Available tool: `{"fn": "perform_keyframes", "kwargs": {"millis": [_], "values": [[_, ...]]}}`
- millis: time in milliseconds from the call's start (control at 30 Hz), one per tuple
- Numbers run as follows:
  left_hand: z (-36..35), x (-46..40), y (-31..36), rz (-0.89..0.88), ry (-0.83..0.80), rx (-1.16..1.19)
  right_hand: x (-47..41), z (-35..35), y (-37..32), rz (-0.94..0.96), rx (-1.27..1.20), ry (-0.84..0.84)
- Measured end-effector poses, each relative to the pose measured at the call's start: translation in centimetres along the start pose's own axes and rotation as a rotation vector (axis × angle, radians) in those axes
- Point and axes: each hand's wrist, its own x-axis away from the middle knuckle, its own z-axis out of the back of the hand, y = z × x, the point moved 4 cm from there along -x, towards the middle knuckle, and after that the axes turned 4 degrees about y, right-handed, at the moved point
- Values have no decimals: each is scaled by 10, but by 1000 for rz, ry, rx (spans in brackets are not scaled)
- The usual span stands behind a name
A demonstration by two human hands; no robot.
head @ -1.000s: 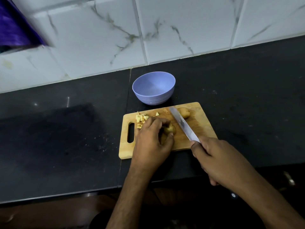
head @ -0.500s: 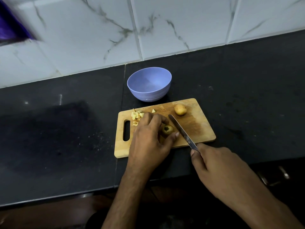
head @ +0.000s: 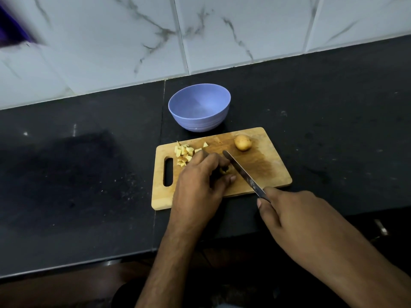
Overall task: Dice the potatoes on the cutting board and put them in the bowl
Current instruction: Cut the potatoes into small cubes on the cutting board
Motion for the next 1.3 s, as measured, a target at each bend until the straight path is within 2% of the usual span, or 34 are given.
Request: {"fn": "perform_keyframes", "kwargs": {"millis": [433,633,833,1100,1300], "values": [[-1,-1,0,-5,33,-7,4,-1,-8,-23,126,21],[-1,0,0,8,33,-1,-18,-17,-4,-10,110,-36],[1,-2,3,17,45,-3,6,-11,4,-40,102,-78],[3,2,1,62,51,26,24,-10,6,-71,117,-14],[6,9,2,22,38,8,26,4,0,-48,99,10]]}}
